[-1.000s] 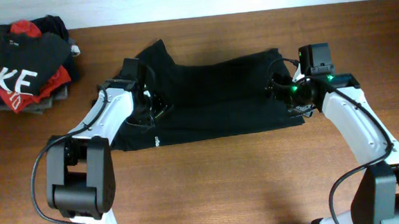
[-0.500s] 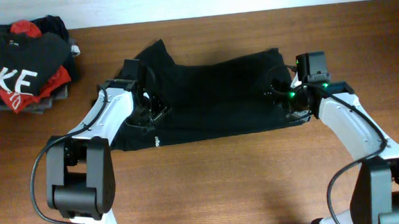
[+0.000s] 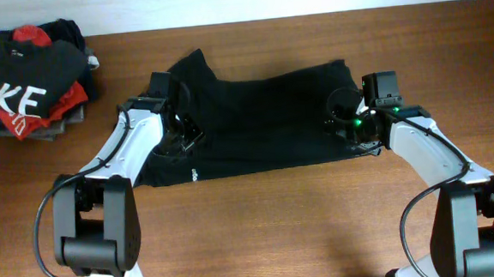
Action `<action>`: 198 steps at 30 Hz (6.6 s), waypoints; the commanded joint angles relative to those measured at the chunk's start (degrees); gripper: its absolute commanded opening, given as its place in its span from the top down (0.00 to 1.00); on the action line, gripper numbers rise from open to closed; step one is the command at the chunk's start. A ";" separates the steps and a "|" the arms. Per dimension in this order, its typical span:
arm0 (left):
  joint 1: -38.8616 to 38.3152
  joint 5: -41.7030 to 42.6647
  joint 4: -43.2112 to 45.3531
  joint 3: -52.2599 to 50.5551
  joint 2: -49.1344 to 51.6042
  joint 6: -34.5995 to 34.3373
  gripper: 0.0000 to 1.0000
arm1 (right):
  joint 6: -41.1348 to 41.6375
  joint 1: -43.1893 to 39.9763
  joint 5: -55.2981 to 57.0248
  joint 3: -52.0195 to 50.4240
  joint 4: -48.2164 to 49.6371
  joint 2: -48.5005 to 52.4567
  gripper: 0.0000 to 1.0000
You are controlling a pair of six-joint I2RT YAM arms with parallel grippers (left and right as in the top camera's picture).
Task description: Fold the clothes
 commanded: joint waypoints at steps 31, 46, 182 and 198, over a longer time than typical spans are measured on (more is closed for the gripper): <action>-0.13 1.55 6.58 -3.39 3.65 -4.48 0.39 | 0.00 0.57 -0.13 -0.02 0.11 0.15 0.01; -0.07 1.84 7.23 -2.62 3.63 -4.46 0.64 | -0.02 0.57 -0.04 -0.02 0.17 0.15 0.01; 3.23 3.28 14.91 18.47 2.49 29.66 0.01 | -0.50 0.11 0.76 15.96 17.49 2.43 0.16; 3.23 3.30 11.17 18.47 6.32 29.66 0.01 | -5.77 -4.39 1.57 62.36 -16.63 34.38 0.18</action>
